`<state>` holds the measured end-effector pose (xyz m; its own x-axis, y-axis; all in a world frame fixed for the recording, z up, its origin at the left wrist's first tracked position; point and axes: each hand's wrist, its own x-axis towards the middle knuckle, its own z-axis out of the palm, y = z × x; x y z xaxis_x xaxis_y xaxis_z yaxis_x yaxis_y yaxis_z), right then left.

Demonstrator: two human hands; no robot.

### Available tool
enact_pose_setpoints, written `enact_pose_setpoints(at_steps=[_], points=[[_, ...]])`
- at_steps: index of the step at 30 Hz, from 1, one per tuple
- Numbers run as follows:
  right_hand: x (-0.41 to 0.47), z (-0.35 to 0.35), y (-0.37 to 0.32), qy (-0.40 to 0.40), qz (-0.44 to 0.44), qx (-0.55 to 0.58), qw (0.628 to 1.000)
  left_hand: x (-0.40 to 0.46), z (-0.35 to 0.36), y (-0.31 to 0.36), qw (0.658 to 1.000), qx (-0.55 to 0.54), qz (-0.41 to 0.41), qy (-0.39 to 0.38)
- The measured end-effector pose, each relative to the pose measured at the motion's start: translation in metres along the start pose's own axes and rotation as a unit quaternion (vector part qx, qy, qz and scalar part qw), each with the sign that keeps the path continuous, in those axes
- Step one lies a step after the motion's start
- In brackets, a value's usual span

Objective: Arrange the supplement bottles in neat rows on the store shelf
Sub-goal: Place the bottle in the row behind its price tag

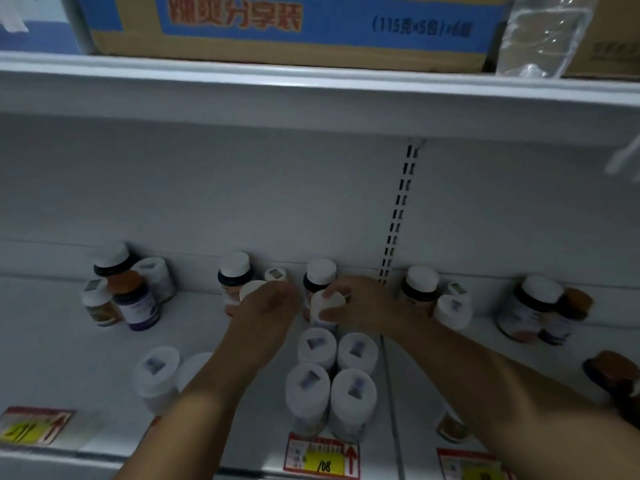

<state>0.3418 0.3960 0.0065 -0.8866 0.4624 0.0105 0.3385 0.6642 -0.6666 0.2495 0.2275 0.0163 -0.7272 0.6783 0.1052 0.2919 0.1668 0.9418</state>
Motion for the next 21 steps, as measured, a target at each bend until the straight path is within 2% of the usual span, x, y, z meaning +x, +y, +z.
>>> enact_pose_setpoints(at_steps=[8, 10, 12, 14, 17, 19, 21], points=[[-0.004, 0.007, -0.002, -0.031, 0.022, -0.012, 0.999, 0.006, 0.005, 0.008, 0.999, 0.003, 0.032, -0.02], [-0.014, -0.003, -0.002, 0.0, -0.008, -0.025, 1.0, 0.004, 0.009, 0.017, 0.999, -0.005, 0.038, -0.022], [-0.027, -0.027, 0.007, 0.071, -0.04, -0.059, 0.995, 0.002, 0.015, 0.028, 0.998, -0.003, 0.058, -0.034], [-0.046, -0.064, 0.027, 0.12, -0.007, -0.135, 0.984, -0.004, 0.023, 0.042, 0.996, -0.001, 0.079, -0.048], [-0.073, -0.109, 0.066, 0.074, 0.08, -0.281, 0.953, -0.014, 0.042, 0.063, 0.992, -0.01, 0.106, -0.062], [-0.084, -0.114, 0.083, 0.041, 0.114, -0.304, 0.945, -0.02, 0.059, 0.07, 0.992, -0.02, 0.106, -0.071], [-0.088, -0.106, 0.097, 0.037, 0.112, -0.313, 0.942, -0.026, 0.076, 0.074, 0.992, -0.018, 0.096, -0.08]])
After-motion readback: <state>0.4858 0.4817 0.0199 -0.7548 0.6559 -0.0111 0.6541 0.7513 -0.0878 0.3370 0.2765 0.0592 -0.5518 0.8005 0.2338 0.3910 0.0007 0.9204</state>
